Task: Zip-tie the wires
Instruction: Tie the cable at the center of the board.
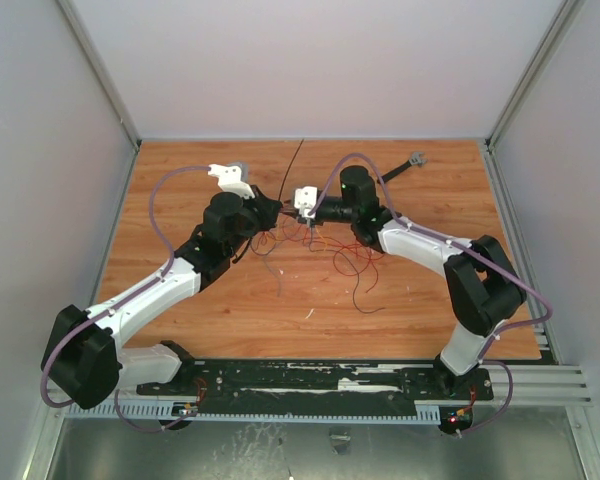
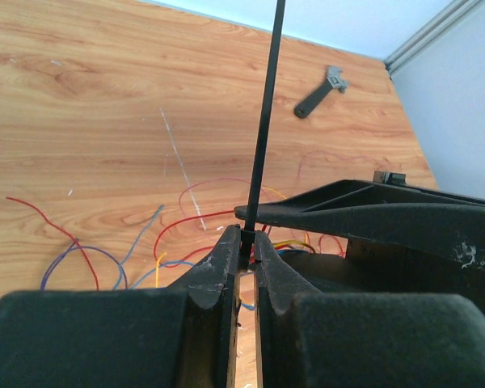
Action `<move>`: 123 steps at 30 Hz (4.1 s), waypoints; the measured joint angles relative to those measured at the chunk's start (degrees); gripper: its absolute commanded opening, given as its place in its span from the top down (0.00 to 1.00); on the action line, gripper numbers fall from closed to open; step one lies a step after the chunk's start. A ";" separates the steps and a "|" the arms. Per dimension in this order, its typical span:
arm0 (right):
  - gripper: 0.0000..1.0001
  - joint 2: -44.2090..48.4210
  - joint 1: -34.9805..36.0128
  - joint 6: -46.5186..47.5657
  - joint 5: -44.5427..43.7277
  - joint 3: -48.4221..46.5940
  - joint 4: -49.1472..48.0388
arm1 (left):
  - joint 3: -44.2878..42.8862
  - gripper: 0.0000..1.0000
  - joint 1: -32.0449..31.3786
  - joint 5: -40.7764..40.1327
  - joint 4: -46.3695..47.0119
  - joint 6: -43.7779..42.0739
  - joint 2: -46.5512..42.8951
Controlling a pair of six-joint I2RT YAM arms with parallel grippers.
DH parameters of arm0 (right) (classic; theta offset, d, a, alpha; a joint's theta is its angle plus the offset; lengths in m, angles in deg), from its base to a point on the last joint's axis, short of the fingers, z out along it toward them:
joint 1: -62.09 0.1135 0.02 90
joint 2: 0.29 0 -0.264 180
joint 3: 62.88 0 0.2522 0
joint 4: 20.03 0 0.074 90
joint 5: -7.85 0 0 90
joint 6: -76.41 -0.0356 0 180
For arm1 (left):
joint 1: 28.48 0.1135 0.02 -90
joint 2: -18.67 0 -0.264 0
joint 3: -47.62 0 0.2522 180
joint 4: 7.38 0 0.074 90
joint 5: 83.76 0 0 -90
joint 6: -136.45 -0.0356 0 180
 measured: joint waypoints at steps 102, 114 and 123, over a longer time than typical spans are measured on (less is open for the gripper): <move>0.98 -2.56 0.76 -10.84 -3.56 -0.28 -4.07 | -1.16 0.73 6.05 8.00 -8.46 6.05 -3.02; 0.98 -2.56 0.76 -10.86 -3.58 -0.28 -4.00 | -1.14 0.62 6.05 7.19 -7.32 6.19 -2.16; 0.98 -2.56 0.76 -11.02 -3.54 -0.28 -3.98 | -1.14 0.64 6.05 5.97 -6.97 6.01 -0.79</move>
